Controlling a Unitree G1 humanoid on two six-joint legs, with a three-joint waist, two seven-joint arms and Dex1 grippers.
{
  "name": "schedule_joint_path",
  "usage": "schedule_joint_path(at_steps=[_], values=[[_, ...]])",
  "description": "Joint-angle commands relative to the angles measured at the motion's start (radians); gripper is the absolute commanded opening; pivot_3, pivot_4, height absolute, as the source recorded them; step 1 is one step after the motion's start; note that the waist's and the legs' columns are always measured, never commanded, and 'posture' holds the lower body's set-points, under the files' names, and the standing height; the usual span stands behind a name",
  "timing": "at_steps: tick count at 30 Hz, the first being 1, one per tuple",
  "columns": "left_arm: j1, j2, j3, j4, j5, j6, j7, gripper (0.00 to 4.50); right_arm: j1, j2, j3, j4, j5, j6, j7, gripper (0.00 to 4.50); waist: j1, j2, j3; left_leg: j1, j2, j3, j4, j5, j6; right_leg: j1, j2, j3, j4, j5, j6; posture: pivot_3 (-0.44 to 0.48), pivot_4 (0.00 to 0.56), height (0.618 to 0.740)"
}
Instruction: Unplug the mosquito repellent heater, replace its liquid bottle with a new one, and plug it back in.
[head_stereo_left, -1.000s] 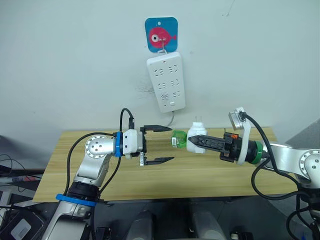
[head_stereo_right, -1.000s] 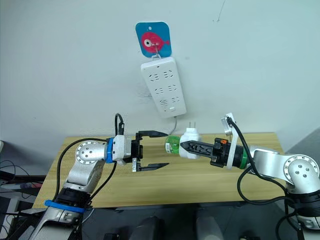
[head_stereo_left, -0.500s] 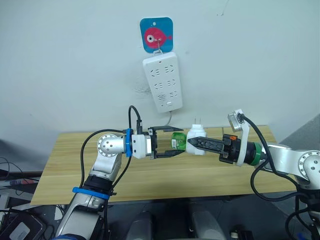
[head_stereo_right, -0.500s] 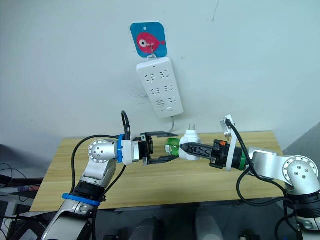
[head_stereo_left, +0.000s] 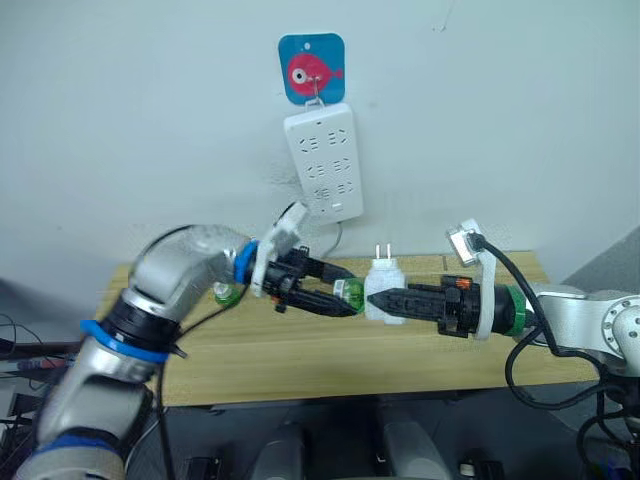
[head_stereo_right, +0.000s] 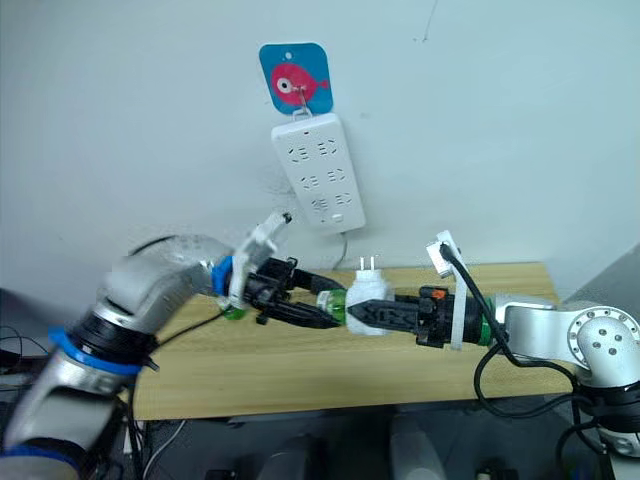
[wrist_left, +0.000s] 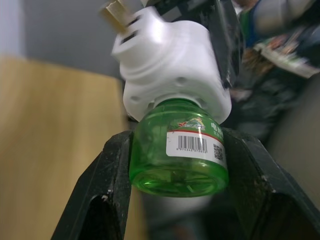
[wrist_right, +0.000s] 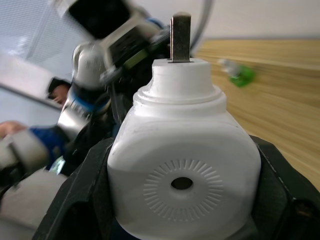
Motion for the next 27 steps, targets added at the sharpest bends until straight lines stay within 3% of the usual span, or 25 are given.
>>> schedule_joint_path(at_steps=[1, 6, 13, 17, 23, 27], values=[[0.023, 0.004, 0.029, -0.043, -0.027, 0.08, 0.007, 2.29, 0.001, -0.017, -0.002, -0.009, 0.008, -0.011, -0.001, 3.02, 0.001, 0.0, 0.0, 0.0, 0.0, 0.0, 0.0, 0.0, 0.0, 0.0, 0.0, 0.0, 0.0, 0.0, 0.0, -0.143, 0.167, 0.74], [0.109, -0.019, 0.041, -0.088, 0.044, -0.037, 0.019, 2.29, 0.01, -0.018, 0.002, -0.007, 0.032, -0.033, -0.023, 3.02, 0.007, 0.0, 0.0, -0.002, 0.0, 0.0, 0.0, 0.0, 0.0, -0.002, -0.004, 0.003, -0.001, 0.003, -0.005, -0.143, 0.167, 0.74], [0.182, -0.058, 0.053, -0.101, 0.181, -0.277, 0.002, 4.48, 0.016, -0.015, 0.003, 0.008, 0.055, -0.051, -0.042, 3.02, 0.013, 0.0, 0.0, -0.001, -0.001, 0.001, 0.0, 0.0, 0.0, -0.001, -0.005, 0.004, -0.001, 0.003, -0.006, -0.139, 0.169, 0.74], [0.215, -0.08, 0.073, -0.072, 0.25, -0.419, 0.012, 4.5, 0.021, -0.013, 0.0, 0.015, 0.055, -0.056, -0.046, 3.02, 0.013, 0.0, 0.0, -0.002, -0.001, 0.001, 0.0, 0.0, 0.0, -0.001, -0.005, 0.004, -0.002, 0.003, -0.006, -0.143, 0.17, 0.74], [0.302, -0.195, 0.145, 0.065, 0.437, -0.949, 0.076, 4.5, 0.031, -0.01, -0.01, 0.021, 0.055, -0.067, -0.053, 3.02, 0.014, 0.0, 0.0, -0.002, 0.0, 0.001, 0.0, 0.0, 0.0, -0.001, -0.007, 0.005, -0.002, 0.003, -0.006, -0.143, 0.168, 0.74], [0.368, -0.288, 0.187, 0.106, 0.462, -1.223, 0.086, 4.5, 0.031, -0.009, -0.011, 0.021, 0.055, -0.066, -0.055, 3.02, 0.016, 0.0, 0.0, -0.002, 0.0, 0.002, 0.0, 0.0, 0.0, -0.001, -0.008, 0.005, -0.003, 0.004, -0.006, -0.143, 0.168, 0.74]])
